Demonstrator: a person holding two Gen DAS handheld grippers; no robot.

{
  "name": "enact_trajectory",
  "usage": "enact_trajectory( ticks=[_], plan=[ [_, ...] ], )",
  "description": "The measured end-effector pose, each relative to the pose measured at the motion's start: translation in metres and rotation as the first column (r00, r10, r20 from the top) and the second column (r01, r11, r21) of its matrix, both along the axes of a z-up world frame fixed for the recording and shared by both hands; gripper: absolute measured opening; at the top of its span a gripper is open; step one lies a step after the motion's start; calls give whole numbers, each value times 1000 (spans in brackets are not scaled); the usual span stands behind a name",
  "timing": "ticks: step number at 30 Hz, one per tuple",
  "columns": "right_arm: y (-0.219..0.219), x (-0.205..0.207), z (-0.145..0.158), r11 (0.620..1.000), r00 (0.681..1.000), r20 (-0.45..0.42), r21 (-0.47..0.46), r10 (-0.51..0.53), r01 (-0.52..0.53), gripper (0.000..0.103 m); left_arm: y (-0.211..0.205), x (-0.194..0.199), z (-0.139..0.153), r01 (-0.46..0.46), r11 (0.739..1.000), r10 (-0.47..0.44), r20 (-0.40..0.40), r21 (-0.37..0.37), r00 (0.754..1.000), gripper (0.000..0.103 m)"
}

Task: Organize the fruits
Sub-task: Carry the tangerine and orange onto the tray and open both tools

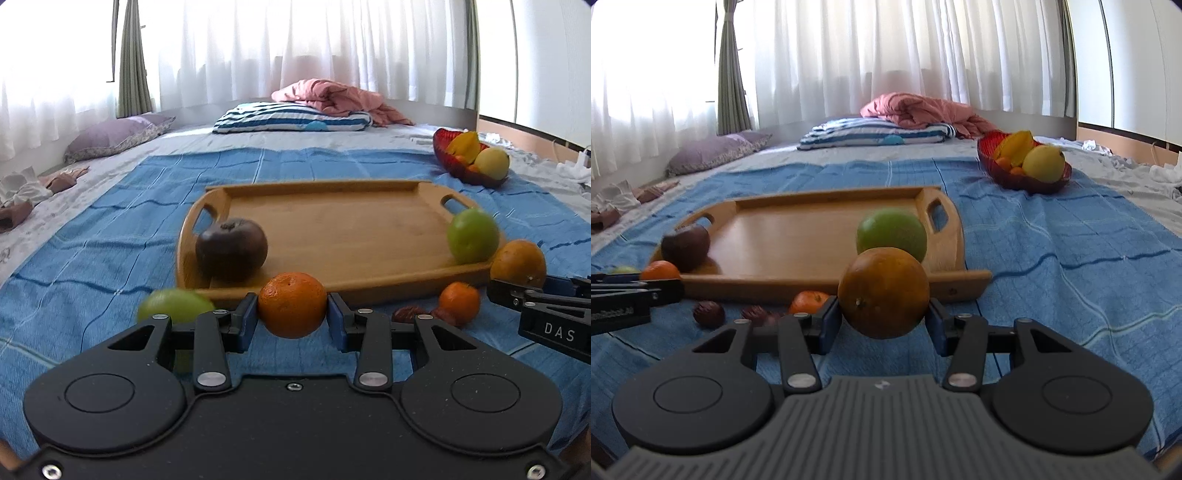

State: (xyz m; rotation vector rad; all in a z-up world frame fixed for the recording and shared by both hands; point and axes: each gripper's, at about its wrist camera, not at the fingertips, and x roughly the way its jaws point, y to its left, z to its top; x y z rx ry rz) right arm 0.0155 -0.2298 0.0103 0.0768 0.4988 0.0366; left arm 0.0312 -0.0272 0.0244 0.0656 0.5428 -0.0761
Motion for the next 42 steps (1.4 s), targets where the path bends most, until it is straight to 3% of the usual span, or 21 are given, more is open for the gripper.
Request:
enact_trajectory(
  ticks=[10,13,18,31,42],
  plan=[
    [-8,33,52,997,997,22,42,71,-72,53,20,47,49,30,996,-31,-10,-84,999,38],
    [-16,60,66,994,996,-24,73,89,-87,53,31,71,65,28,993,-32,-32,-111,999,38],
    [-28,116,77,992,979,-180,102,93,-75,53,48,115,79,-3,990,-12,-106,-140,994,38],
    [-25,184,50,994,903,-423,102,68,-27,53,63,189,45,-101,980,41,-321,-173,946,38],
    [-19,201,34,997,862,-505,73,43,-7,53,62,205,24,-131,984,76,-377,-123,923,38]
  ],
)
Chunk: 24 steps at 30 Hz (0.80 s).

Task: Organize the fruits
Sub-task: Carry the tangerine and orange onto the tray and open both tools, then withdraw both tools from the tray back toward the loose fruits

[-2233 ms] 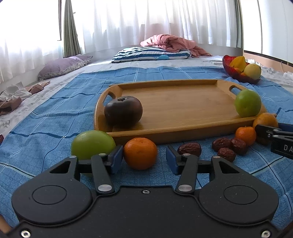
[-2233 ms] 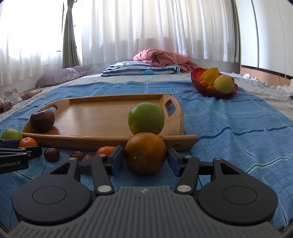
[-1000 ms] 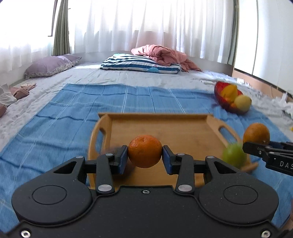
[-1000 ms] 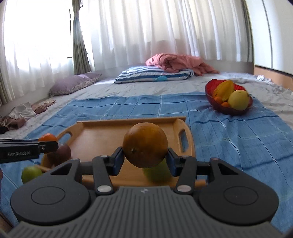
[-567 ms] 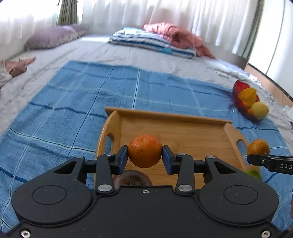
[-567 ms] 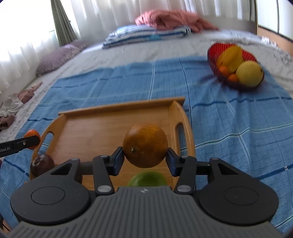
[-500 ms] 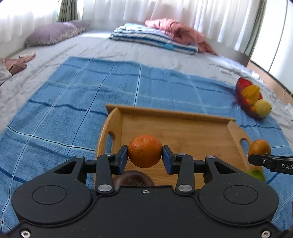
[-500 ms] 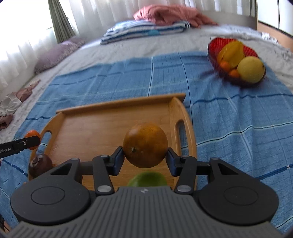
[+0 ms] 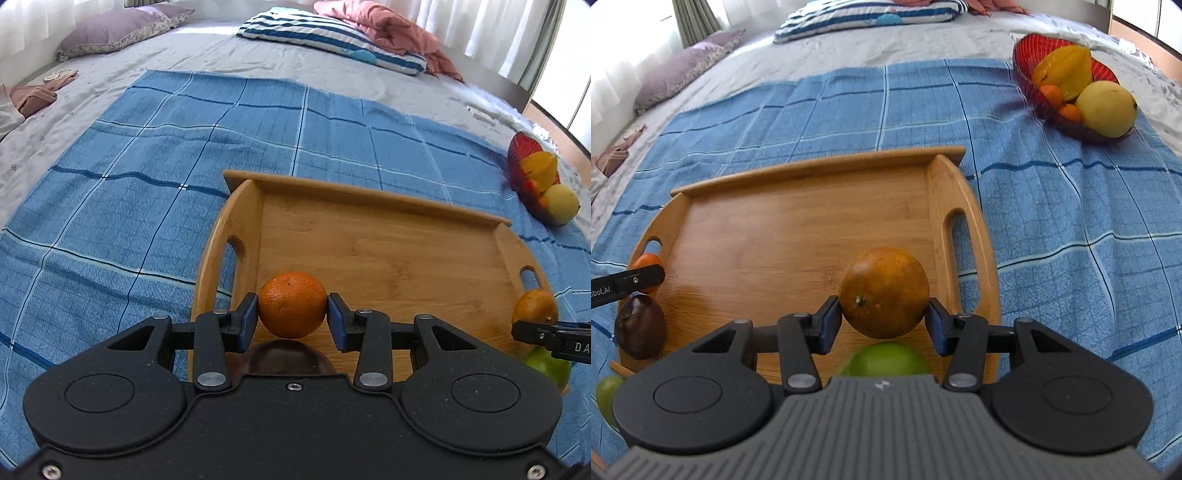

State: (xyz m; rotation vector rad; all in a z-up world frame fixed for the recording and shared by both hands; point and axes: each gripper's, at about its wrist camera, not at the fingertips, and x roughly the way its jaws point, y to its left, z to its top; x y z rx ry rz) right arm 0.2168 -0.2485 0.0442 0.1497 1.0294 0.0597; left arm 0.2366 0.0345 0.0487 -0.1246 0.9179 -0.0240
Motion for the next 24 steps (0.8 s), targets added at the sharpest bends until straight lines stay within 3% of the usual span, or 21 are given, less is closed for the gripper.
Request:
enact_trajectory(
  ticks=[20,22,24],
  plan=[
    [2,4,-5,1000,1000,-13,-19,-8,8,55,-1,2,-11,13,1000,-13,-14,13,1000,38],
    [2,5,-5,1000,1000,-12,-19,-10,9,69,0,2,-11,15,1000,-15,-15,11,1000,43],
    [3,5,-5,1000,1000,-15,-16,10,-10,75,0,-1,-9,30,1000,-30,-1,-6,1000,61]
  ],
)
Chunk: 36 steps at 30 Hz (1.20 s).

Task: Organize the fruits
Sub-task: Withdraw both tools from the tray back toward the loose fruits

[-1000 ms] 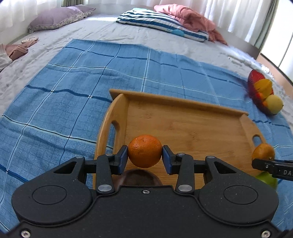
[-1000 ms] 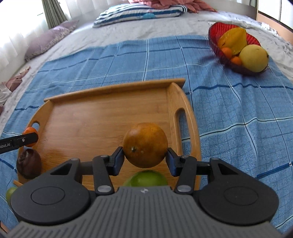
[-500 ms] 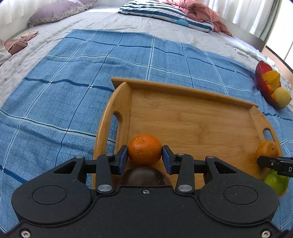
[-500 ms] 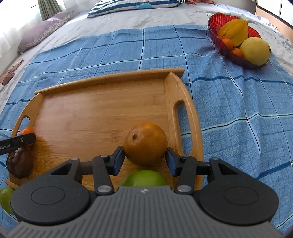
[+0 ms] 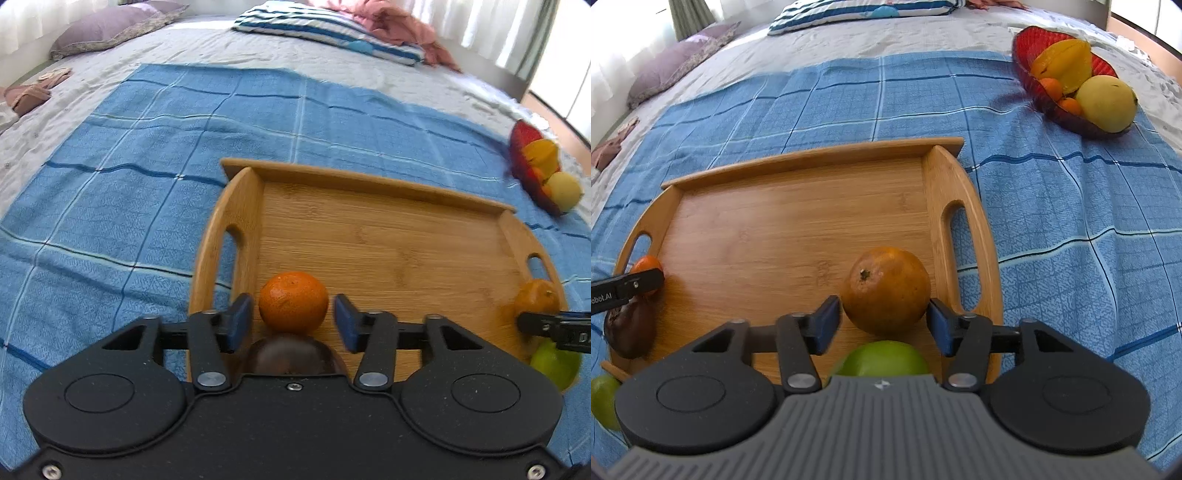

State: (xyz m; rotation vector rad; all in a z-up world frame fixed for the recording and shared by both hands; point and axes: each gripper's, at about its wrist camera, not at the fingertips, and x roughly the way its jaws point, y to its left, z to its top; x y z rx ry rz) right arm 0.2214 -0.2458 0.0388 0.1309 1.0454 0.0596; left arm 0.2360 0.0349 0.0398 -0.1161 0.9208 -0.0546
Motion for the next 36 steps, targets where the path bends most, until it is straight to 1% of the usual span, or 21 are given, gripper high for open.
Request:
enact_trajectory(
  ticks=[1,2,5,7,9,12,16,19,22,26,31,36],
  plan=[
    [0,-1,1,1000,1000,6,6,6,-6,79,0,-2,2,2,1000,-2,11,-2,1000,67],
    [0,-3,2,1000,1000,15,8,7,-7,82,0,-5,4,6,1000,-6,25,2,1000,76],
    [0,-9,6,1000,999,43,2,10,-10,85,-1,-14,11,26,999,-28,67,30,997,80],
    [-1,-15,10,1000,997,75,1,16,-16,87,0,-22,16,35,999,-38,93,37,995,85],
    [-1,-23,16,1000,993,118,-4,20,-19,90,2,-31,20,39,999,-42,117,28,992,92],
    [-1,-38,24,999,983,181,-9,33,-32,92,5,-47,24,48,999,-48,146,6,988,95],
    [1,-59,33,999,962,269,-16,45,-42,99,6,-72,27,63,998,-61,189,-5,980,98],
    [2,-78,39,998,938,342,-13,56,-55,103,7,-91,29,75,997,-69,226,-18,972,100],
    [6,-93,40,998,913,402,-18,68,-66,103,7,-108,30,85,996,-75,255,-27,964,101],
    [11,-113,37,998,883,465,-29,69,-63,103,5,-128,28,92,996,-85,290,-11,953,102],
    [16,-135,31,998,854,516,-27,61,-55,103,0,-149,22,107,994,-106,316,14,943,103],
    [24,-157,22,996,818,570,-72,78,-46,103,0,-168,14,106,994,-106,331,18,938,103]
  ],
)
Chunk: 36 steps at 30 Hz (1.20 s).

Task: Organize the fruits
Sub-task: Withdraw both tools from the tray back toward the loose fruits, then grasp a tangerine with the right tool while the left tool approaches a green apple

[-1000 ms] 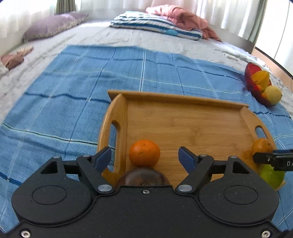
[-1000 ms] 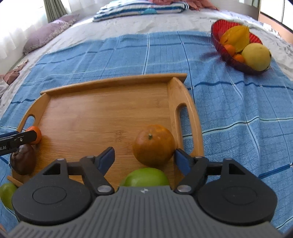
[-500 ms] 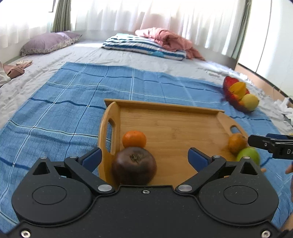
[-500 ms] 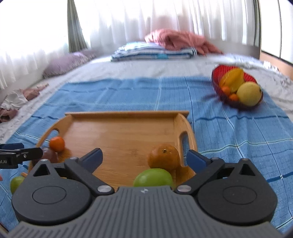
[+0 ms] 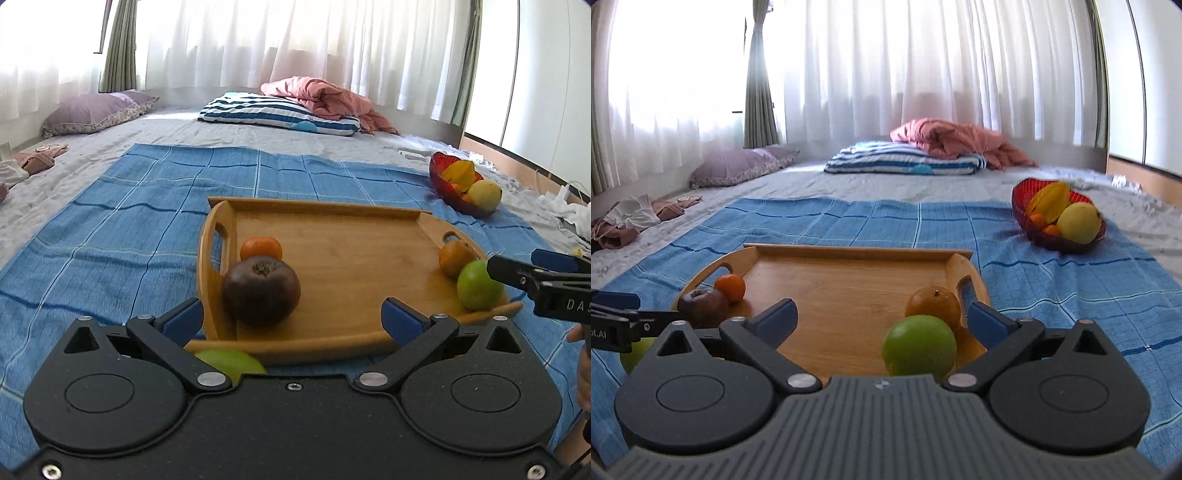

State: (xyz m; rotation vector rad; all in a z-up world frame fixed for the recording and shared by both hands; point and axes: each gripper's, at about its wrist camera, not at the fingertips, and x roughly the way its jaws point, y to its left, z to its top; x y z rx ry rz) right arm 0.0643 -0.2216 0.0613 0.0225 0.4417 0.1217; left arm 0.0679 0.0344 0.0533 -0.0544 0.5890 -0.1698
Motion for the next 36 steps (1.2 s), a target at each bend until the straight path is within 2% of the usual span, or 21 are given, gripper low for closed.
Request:
enact_trajectory(
  ticks=[5,8,10,19,28,36],
  plan=[
    [9,-20,-15,1000,998,69,-15,-9,10,103,-3,-17,-11,-25,999,24,29,24,999,103],
    [13,-30,-26,1000,996,90,-14,-19,20,103,-4,-27,-18,-71,997,68,68,34,995,103],
    [15,-36,-33,1000,995,98,-10,-25,26,103,-4,-32,-21,-80,996,76,94,40,993,103],
    [23,-52,-60,996,994,85,63,-67,62,103,-7,-46,-35,-91,993,83,106,73,991,103],
    [39,-55,-73,997,992,111,-39,-67,71,103,-5,-55,-46,-127,990,119,123,60,985,103],
    [42,-56,-78,996,993,112,-63,-47,55,103,0,-56,-58,-146,988,140,95,52,986,103]
  ],
)
